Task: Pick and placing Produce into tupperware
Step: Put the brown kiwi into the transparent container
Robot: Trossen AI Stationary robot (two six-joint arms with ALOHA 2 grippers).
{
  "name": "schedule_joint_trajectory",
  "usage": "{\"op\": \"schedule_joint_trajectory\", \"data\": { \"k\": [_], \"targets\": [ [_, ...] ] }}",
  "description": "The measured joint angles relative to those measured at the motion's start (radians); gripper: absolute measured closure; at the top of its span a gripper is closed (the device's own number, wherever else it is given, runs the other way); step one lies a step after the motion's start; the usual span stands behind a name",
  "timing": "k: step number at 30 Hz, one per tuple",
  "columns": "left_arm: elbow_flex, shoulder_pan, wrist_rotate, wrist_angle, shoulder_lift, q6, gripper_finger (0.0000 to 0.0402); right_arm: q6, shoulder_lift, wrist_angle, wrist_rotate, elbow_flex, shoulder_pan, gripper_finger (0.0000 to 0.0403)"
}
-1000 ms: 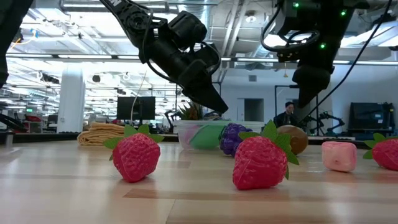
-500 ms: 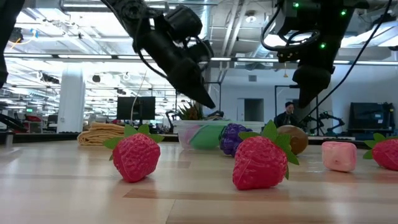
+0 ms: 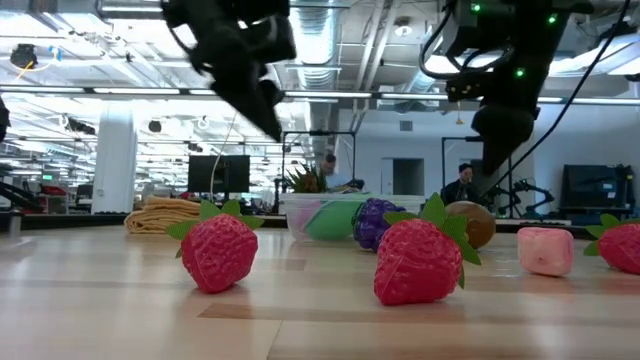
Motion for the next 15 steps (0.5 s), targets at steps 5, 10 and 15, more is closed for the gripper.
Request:
{"op": "schedule_joint_trajectory", "data": {
  "k": [5,10,15],
  "targets": [
    [-0.070,-0.059,0.055,-0.094,-0.023,-0.091,0.0136,0.000,0.000,-0.027,-0.085,0.000,0.028,0.0117],
    [-0.165,-0.117,0.054,-0.101,-0.060,-0.190,0.0136,0.016,0.000,-0.056,-0.128,0.000,0.100,0.0117],
    [-0.269,-0.158,0.042,-0.036,-0.109,-0.266,0.0136,0.073,0.000,-0.053,-0.151,0.000,0.188,0.0117]
  ]
}}
